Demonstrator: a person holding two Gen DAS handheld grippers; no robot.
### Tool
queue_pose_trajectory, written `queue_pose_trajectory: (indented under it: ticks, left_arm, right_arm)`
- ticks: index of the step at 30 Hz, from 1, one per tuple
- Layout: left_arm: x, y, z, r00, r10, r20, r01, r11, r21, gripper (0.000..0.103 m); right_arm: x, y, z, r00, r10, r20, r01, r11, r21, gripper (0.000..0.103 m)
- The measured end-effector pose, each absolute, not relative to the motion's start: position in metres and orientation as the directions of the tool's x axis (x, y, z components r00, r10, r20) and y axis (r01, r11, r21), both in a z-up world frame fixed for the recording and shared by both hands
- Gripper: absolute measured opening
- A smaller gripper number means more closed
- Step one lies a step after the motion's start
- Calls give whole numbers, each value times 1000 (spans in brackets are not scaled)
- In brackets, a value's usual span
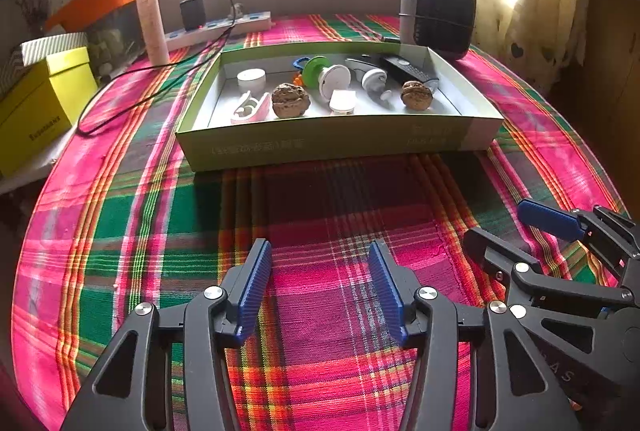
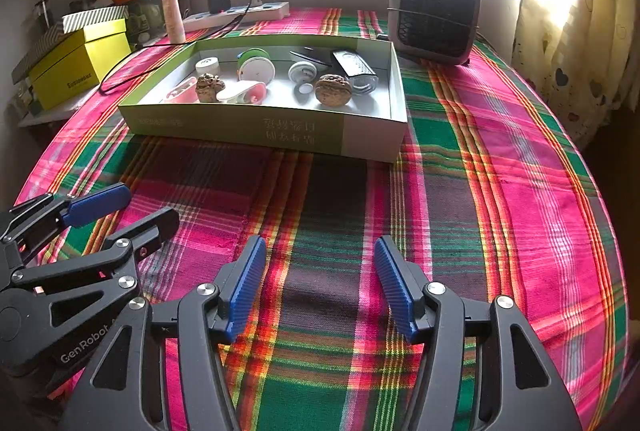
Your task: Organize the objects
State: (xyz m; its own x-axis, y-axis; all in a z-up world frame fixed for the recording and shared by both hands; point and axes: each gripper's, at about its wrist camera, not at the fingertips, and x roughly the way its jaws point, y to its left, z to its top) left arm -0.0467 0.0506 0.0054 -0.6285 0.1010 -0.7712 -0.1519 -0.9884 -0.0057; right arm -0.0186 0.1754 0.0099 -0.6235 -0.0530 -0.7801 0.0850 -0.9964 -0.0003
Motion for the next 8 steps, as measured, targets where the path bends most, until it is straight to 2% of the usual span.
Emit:
queue_pose_trajectory:
  ticks: [8]
  left_arm:
    - [-47, 51, 5, -629, 101, -771, -152, -988, -5, 50]
  right_arm:
    - [-19, 175, 10, -623, -53, -780, 85, -996, 0, 58]
